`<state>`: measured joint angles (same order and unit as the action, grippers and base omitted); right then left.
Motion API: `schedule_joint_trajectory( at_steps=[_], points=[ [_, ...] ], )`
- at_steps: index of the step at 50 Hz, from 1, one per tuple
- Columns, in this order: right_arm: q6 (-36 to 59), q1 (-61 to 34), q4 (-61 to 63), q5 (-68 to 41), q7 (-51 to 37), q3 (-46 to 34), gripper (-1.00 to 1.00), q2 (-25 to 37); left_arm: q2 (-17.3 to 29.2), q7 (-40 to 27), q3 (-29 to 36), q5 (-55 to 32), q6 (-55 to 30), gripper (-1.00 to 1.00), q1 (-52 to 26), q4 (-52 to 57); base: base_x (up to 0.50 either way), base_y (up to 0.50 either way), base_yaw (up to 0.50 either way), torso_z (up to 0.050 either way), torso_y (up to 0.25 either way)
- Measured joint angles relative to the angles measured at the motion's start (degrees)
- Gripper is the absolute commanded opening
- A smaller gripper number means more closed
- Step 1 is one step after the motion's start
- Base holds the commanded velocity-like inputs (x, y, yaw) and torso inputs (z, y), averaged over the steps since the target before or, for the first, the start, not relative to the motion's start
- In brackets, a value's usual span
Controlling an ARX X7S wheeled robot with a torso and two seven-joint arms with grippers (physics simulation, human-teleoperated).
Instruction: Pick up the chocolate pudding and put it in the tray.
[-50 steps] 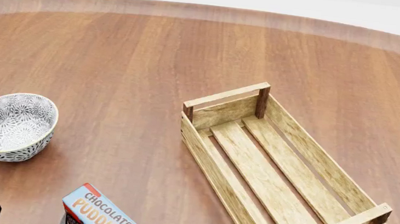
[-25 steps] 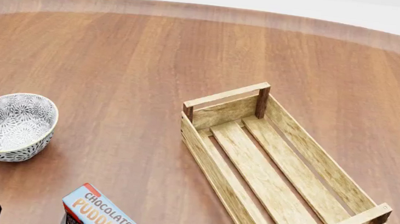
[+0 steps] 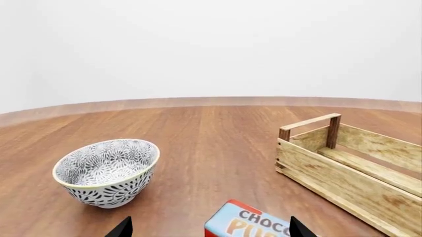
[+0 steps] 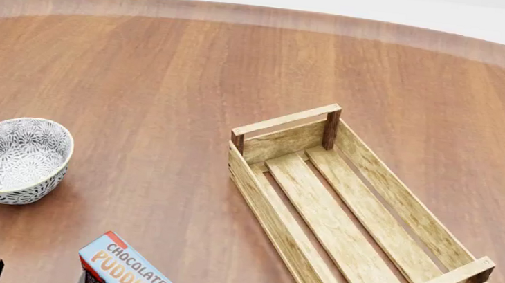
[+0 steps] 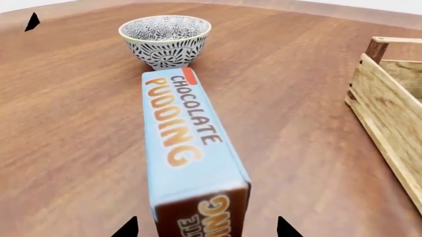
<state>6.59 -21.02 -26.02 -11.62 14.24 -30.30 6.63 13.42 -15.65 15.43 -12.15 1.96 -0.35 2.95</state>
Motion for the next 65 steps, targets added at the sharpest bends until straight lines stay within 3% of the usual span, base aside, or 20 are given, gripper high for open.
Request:
schedule_joint_trajectory(
  at_steps=[47,48,65],
  points=[
    [-2.53,-4.37,-9.06,-1.12,-0.87,-2.77,1.00,-2.57,0.80,-0.91,1.46,-0.66,0.34,1.00,-0.30,-0.31,0.00,0.00,0.00,0.000,0.000],
    [-2.55,-4.42,-9.11,-1.15,-0.91,-2.84,-1.00,-2.58,0.81,-0.92,1.49,-0.67,0.35,1.00,-0.31,-0.33,0.00,0.00,0.00,0.000,0.000],
    [-2.76,-4.07,-7.84,-3.41,-1.51,-3.23,-1.00,-1.44,1.02,-1.28,2.05,-0.72,0.51,1.00,-0.42,-0.45,0.00,0.00,0.00,0.000,0.000]
  ],
)
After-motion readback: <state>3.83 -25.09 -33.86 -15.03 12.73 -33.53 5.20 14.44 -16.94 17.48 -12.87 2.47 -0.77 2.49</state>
